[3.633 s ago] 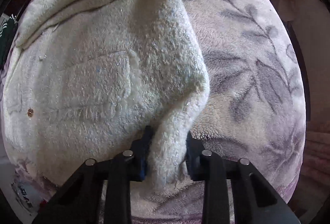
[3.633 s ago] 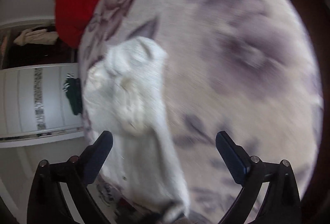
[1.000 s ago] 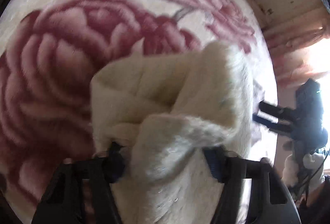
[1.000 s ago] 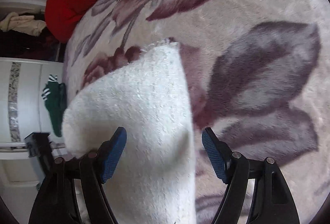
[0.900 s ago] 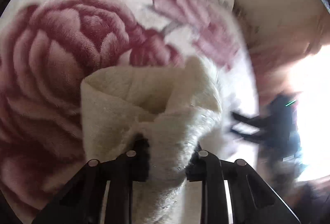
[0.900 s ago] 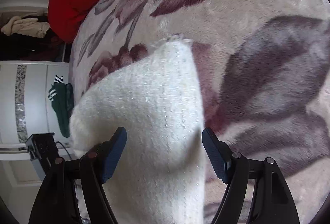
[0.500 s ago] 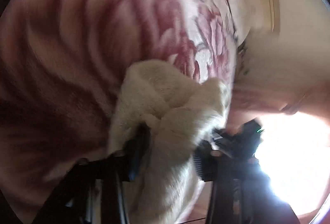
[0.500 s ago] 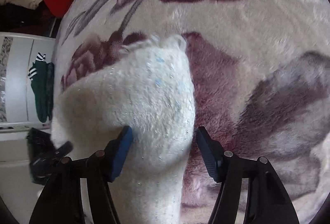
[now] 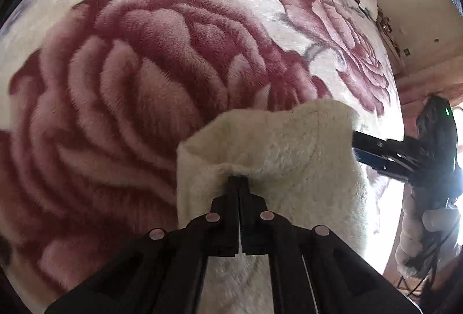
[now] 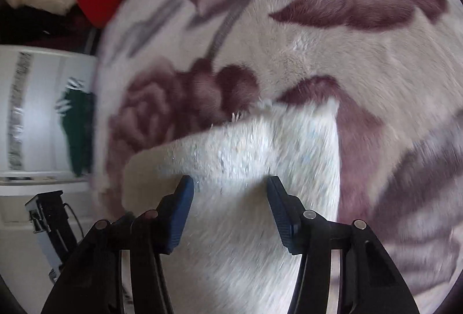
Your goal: Fold large clothes
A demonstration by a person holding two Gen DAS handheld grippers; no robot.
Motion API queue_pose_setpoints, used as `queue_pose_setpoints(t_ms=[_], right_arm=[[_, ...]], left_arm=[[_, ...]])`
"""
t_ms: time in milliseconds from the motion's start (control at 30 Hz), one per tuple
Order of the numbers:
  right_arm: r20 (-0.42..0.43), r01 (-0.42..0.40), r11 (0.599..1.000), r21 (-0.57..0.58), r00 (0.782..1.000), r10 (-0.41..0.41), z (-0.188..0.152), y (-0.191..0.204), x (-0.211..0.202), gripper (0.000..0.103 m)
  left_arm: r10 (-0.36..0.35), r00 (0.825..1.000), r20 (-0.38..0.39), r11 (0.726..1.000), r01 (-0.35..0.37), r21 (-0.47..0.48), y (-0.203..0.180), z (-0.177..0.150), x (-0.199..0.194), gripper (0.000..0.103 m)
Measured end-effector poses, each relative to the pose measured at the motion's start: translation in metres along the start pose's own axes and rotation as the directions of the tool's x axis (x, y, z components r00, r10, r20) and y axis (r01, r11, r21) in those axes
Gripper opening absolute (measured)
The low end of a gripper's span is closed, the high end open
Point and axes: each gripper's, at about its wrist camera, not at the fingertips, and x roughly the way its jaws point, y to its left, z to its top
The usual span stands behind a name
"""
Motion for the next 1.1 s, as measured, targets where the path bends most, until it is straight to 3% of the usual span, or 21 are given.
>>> queue_pose_setpoints(t_ms=[100,200,367,400,467,500,533,600,667,733,800,833,900,967,1033,1100], right_arm=[[-0.058,0.097,0.994,-0.052,0.993,-0.100,0.013,0.012,0.032,0.056],[-0.063,0.156,0.984,-0.082,0.985,-0.161,0.016,0.017,0.049,0.058],[-0.071,0.097,0.994,-0.052,0.992,-0.101,-0.001,0.013,0.016,0.058],[-0.076,0.059,0.998,-0.038,0.995,-0.062,-0.016,0.008,0.001,0.058],[-0.068,-0.040,0.999,-0.006,0.997,0.040,-0.056,-0.006,-0.034,0.061],[-0.070,-0.072,0.997,0.010,0.995,0.072,-0.080,-0.015,-0.048,0.064],[-0.074,-0.094,0.995,0.036,0.993,0.096,-0.102,-0.023,-0.059,0.068],[-0.106,-0.123,0.983,0.136,0.985,0.138,-0.165,-0.048,-0.076,0.068],[-0.158,-0.118,0.962,0.245,0.974,0.160,-0.229,-0.071,-0.079,0.068],[-0.221,-0.093,0.926,0.365,0.958,0.183,-0.300,-0.091,-0.074,0.068],[-0.270,-0.098,0.865,0.493,0.927,0.259,-0.368,-0.102,-0.057,0.068],[-0.287,-0.093,0.834,0.545,0.913,0.289,-0.396,-0.104,-0.047,0.068],[-0.290,-0.088,0.769,0.633,0.894,0.341,-0.446,-0.104,-0.025,0.068],[-0.211,-0.133,0.677,0.724,0.892,0.400,-0.478,-0.103,-0.008,0.068],[-0.097,-0.179,0.587,0.789,0.908,0.407,-0.496,-0.105,0.004,0.066],[0.034,-0.248,0.531,0.810,0.924,0.380,-0.497,-0.106,0.007,0.034]], left_arm=[[0.004,1.000,-0.013,1.000,-0.003,0.029,-0.002,0.000,0.007,0.002],[-0.057,0.998,-0.041,0.998,0.056,-0.033,0.010,0.006,0.005,0.003],[-0.129,0.992,-0.004,0.989,0.129,-0.077,0.005,-0.012,-0.061,0.003],[-0.148,0.989,0.004,0.986,0.148,-0.082,0.004,-0.023,-0.079,0.006],[-0.161,0.987,0.028,0.981,0.163,-0.108,0.005,-0.052,-0.111,0.031],[-0.169,0.985,0.041,0.975,0.173,-0.138,0.009,-0.070,-0.127,0.059],[-0.167,0.985,0.050,0.970,0.173,-0.169,0.008,-0.084,-0.137,0.074],[-0.132,0.990,0.048,0.946,0.140,-0.292,0.019,-0.144,-0.166,0.074],[-0.075,0.997,-0.004,0.909,0.067,-0.411,0.029,-0.208,-0.182,0.074],[-0.066,0.997,-0.044,0.848,0.033,-0.528,0.038,-0.270,-0.187,0.074],[-0.101,0.991,-0.086,0.775,0.024,-0.631,0.047,-0.323,-0.180,0.074],[-0.145,0.984,-0.101,0.727,0.037,-0.686,0.054,-0.350,-0.170,0.074],[-0.226,0.970,-0.093,0.659,0.082,-0.748,0.060,-0.381,-0.151,0.074],[-0.240,0.967,-0.086,0.663,0.099,-0.742,0.059,-0.388,-0.139,0.074],[-0.271,0.961,-0.052,0.677,0.152,-0.720,0.058,-0.386,-0.129,0.074],[-0.296,0.954,-0.046,0.684,0.178,-0.707,0.057,-0.380,-0.121,0.074]])
